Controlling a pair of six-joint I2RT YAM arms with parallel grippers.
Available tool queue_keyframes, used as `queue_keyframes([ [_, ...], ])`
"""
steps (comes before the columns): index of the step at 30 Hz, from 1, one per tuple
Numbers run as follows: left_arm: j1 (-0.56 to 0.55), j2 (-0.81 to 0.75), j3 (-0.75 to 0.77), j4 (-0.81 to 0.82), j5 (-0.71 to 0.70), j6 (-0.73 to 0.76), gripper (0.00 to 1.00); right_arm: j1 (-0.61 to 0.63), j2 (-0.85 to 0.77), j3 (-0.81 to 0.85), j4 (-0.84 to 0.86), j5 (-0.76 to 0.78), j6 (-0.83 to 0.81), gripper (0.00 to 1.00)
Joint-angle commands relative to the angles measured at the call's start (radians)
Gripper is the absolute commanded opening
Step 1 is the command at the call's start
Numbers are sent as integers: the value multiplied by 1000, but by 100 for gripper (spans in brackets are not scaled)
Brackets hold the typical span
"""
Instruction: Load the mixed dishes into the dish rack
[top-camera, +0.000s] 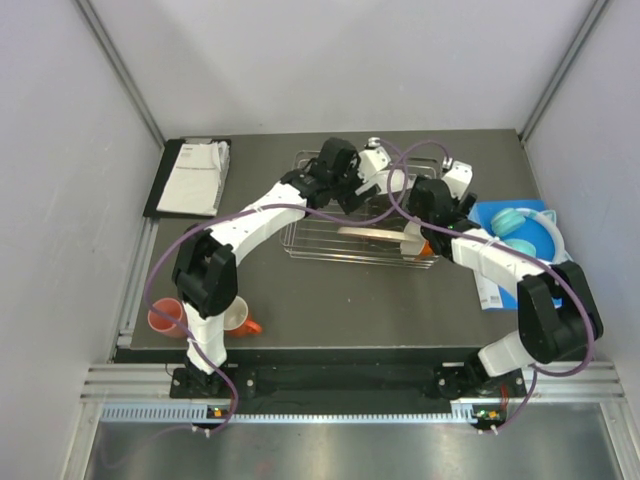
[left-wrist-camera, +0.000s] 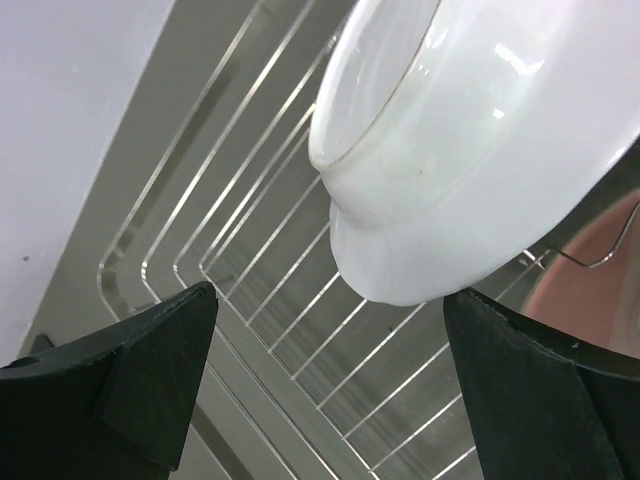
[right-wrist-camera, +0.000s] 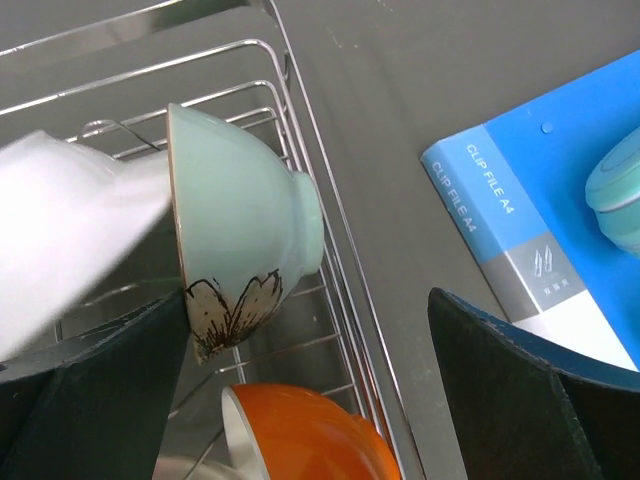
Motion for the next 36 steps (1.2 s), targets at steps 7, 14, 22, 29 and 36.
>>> queue_keyframes([
  [7, -2, -3, 115, 84, -5, 22, 99, -39, -147, -140, -63, 62, 12, 100],
  [14, -11, 2, 112, 82, 15, 11, 99, -48, -183, -147, -118, 63, 35, 100],
  [22, -21, -5, 69, 72, 11, 3, 99, -48, -324, -185, -161, 0, 58, 100],
  [29, -27, -20, 17, 44, 4, -26, 99, -50, -350, -128, -209, -31, 95, 100],
  [36, -42, -15, 20, 33, 0, -18, 99, -53, -353, -102, -203, -47, 103, 100],
])
